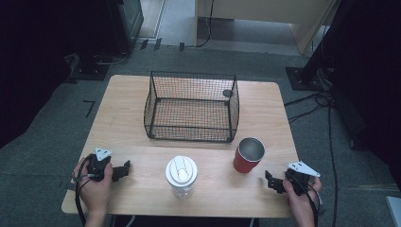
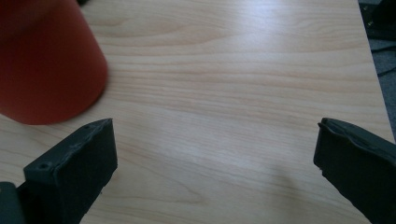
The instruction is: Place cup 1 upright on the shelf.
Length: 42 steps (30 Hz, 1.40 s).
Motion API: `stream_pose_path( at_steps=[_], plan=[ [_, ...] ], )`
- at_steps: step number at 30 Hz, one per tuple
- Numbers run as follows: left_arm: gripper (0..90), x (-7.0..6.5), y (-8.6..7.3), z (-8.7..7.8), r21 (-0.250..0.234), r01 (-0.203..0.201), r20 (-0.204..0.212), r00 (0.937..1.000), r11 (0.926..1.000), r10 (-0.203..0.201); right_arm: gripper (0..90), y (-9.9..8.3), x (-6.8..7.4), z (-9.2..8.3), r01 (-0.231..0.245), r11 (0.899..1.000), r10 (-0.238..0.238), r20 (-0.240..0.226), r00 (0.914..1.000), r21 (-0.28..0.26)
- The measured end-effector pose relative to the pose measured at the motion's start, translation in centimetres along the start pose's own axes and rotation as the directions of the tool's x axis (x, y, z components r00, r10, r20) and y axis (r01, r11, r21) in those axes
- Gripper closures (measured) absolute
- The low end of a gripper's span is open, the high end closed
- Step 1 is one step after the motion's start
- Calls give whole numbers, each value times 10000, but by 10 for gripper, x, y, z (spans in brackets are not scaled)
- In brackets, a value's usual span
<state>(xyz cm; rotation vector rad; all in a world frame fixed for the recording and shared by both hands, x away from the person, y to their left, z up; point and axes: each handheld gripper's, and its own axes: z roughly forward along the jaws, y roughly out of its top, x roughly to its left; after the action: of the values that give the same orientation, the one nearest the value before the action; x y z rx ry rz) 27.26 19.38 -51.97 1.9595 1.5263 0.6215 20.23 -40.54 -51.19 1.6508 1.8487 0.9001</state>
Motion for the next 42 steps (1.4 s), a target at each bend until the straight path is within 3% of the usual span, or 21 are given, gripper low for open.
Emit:
stream_pose_path(
  at_steps=[16,26,31,36,42],
  plan=[
    [0,0,0,0,1,1,5,10000,10000,-1,0,12,26,-12,542,9967,-591,-831,9948,-598],
    [0,0,0,0,-9,3,5,10000,10000,-3,0,21,40,-18,755,9921,-914,-1649,9821,-1006],
    [0,0,0,0,-6,3,19,10000,10000,-3,0,25,50,-19,1053,9888,-1230,-1781,9763,-1058],
    [0,0,0,0,-3,1,18,10000,10000,-1,1,31,55,-20,857,9881,-1105,-2025,9730,-1277],
    [0,0,0,0,-6,9,27,10000,10000,-9,1,39,64,-19,951,9850,-1255,-2201,9674,-1437]
  ],
)
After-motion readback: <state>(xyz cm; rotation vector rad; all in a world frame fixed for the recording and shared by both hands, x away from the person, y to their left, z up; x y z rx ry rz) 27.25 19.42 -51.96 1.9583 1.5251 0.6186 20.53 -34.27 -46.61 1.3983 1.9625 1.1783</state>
